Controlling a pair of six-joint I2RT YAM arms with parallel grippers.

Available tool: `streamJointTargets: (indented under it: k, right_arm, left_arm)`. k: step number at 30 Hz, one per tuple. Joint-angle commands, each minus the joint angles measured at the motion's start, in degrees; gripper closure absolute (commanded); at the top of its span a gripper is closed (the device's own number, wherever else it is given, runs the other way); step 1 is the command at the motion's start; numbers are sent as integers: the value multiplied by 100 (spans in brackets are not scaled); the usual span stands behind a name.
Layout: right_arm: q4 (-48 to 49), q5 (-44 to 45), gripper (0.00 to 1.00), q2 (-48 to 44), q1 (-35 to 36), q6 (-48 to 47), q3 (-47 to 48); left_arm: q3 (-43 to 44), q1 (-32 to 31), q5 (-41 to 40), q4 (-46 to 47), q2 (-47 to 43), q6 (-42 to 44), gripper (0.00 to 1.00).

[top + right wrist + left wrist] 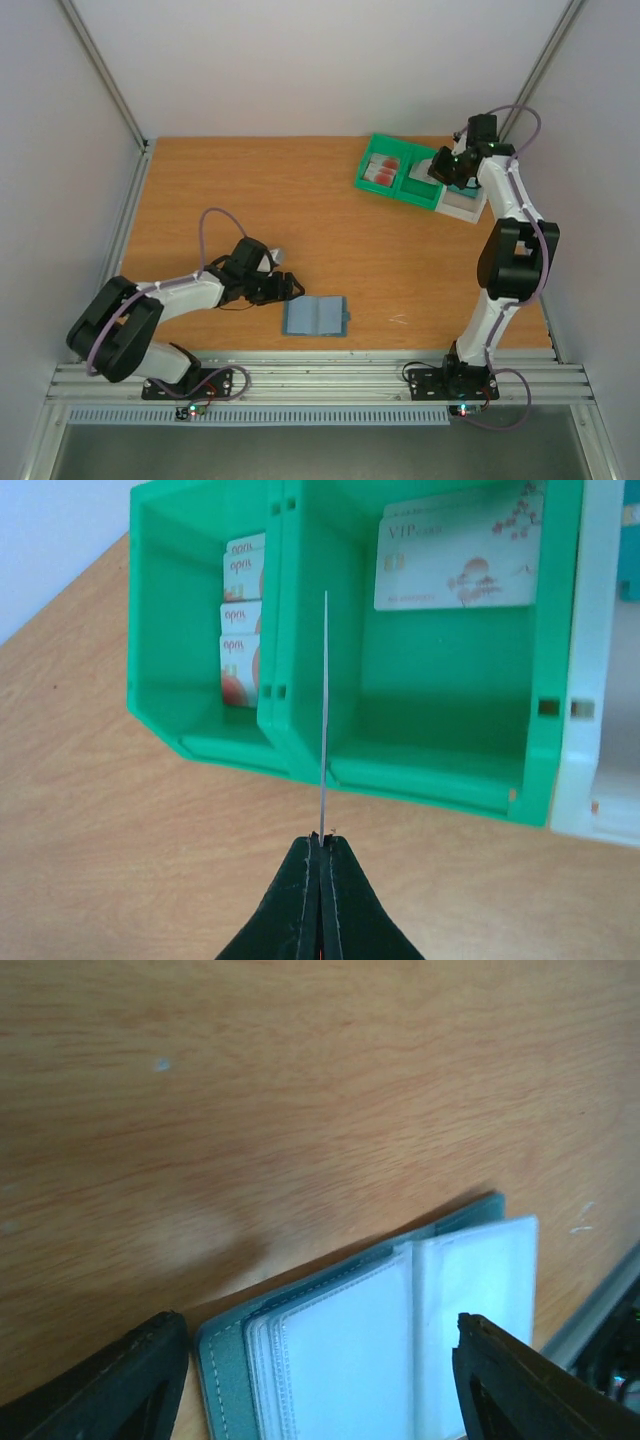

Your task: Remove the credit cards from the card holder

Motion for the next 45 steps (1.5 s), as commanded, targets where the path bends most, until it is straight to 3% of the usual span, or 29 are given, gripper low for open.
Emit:
streamJointTargets:
  k: [1, 6, 12, 21, 28, 35, 40, 45]
  right_arm:
    - [-343, 22, 99, 557, -33, -200, 767]
    - [-495, 14, 99, 1194, -33, -166, 1442]
    - [-468, 125, 99, 1813, -33, -190, 1950]
    - [-530, -199, 99, 2849, -90, -297, 2986]
    - [-1343, -252, 93, 3832, -252, -352, 4443]
    - [-1556, -211, 79, 3667, -332, -323, 4381]
    - [-983, -540, 69, 2989, -306, 83, 3300]
    - [-1137, -438, 64, 2644, -258, 227, 3438]
  left_arm:
    - [121, 14, 341, 324, 593, 39, 28]
    - [393, 24, 633, 512, 945, -94, 32]
    - [605, 39, 388, 196, 920, -101, 32]
    - [848, 109, -10, -693, 256, 157, 30]
    - [1102, 114, 57, -1060, -33, 265, 30]
    - [1199, 111, -165, -1302, -141, 308, 31]
    - [1325, 114, -603, -1706, -46, 462, 31]
    - [1439, 111, -797, -2059, -256, 576, 31]
